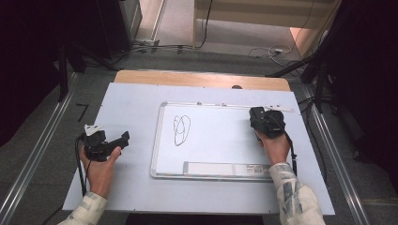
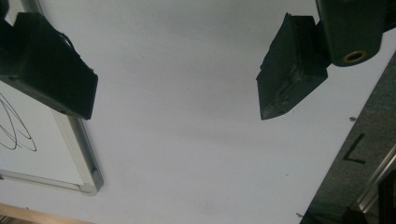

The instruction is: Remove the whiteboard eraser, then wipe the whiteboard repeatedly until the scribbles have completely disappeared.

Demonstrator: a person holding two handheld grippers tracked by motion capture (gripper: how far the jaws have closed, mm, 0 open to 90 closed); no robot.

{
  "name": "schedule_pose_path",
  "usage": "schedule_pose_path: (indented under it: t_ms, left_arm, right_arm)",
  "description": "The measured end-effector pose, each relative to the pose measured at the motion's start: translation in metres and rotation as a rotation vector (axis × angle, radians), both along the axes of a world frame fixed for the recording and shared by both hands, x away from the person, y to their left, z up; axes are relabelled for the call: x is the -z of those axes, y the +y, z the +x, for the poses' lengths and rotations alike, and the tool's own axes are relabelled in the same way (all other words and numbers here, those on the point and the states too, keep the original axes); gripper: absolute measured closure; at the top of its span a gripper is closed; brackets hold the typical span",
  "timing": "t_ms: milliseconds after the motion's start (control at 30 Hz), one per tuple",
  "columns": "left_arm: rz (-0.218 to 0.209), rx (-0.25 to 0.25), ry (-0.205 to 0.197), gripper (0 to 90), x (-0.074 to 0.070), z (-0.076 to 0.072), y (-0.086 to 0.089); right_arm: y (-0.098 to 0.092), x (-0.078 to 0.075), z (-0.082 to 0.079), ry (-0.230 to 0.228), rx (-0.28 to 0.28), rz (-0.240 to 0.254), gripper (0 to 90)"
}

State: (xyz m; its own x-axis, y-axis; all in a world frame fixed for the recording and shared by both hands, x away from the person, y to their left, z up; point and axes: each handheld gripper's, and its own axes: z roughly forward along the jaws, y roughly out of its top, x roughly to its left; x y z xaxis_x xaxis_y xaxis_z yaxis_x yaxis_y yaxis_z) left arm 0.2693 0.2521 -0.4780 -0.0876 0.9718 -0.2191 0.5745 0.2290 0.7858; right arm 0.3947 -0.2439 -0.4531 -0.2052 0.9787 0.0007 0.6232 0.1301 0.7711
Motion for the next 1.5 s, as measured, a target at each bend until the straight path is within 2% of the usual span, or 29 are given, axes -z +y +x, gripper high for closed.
schedule_pose_path:
  t_ms: [533, 700, 867, 1000, 1367, 1500]
  left_arm:
    - [0.005, 0.007, 0.001, 12.7, 0.001, -0.001, 0.0]
    - [-0.008, 0.004, 0.012, 12.7, 0.004, 0.001, 0.003]
    - [-0.014, 0.004, -0.005, 12.8, 0.0, 0.002, 0.002]
    - [-0.008, 0.023, -0.003, 12.8, 0.0, 0.002, -0.002]
    - [-0.003, 0.015, -0.017, 12.8, -0.002, 0.0, -0.002]
    - [-0.006, 0.015, -0.008, 12.8, -0.001, 0.001, -0.002]
  right_arm:
    - [0.053, -0.005, -0.007, -0.005, -0.107, 0.012, 37.9]
    - [0.068, -0.007, -0.008, -0.005, -0.133, 0.012, 37.9]
    - [0.08, -0.007, -0.01, -0.007, -0.151, 0.019, 37.9]
    - [0.089, -0.005, -0.013, -0.003, -0.17, 0.018, 37.9]
    - [0.111, -0.004, -0.016, 0.004, -0.211, 0.019, 37.9]
    - [0.118, -0.002, -0.015, 0.012, -0.223, 0.018, 37.9]
